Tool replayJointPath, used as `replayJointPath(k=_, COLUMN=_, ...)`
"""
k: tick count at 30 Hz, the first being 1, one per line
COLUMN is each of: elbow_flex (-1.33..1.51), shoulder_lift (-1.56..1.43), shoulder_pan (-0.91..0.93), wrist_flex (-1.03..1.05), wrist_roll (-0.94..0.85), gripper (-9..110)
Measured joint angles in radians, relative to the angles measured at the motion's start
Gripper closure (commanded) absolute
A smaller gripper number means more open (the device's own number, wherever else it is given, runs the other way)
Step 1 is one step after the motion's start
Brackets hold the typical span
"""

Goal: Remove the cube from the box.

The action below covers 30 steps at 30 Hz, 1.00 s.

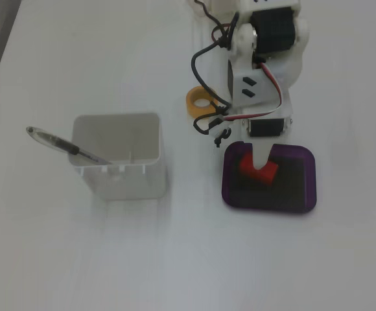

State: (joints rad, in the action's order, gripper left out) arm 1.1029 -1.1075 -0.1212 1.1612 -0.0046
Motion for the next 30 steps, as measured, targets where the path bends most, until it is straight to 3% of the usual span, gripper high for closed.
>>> replayJointPath(k=30, elbow_flex=-0.029, shoulder_lift=0.133, shoulder_pan=-0.002, wrist_flex=-0.037, wrist_roll=0.002, gripper=81)
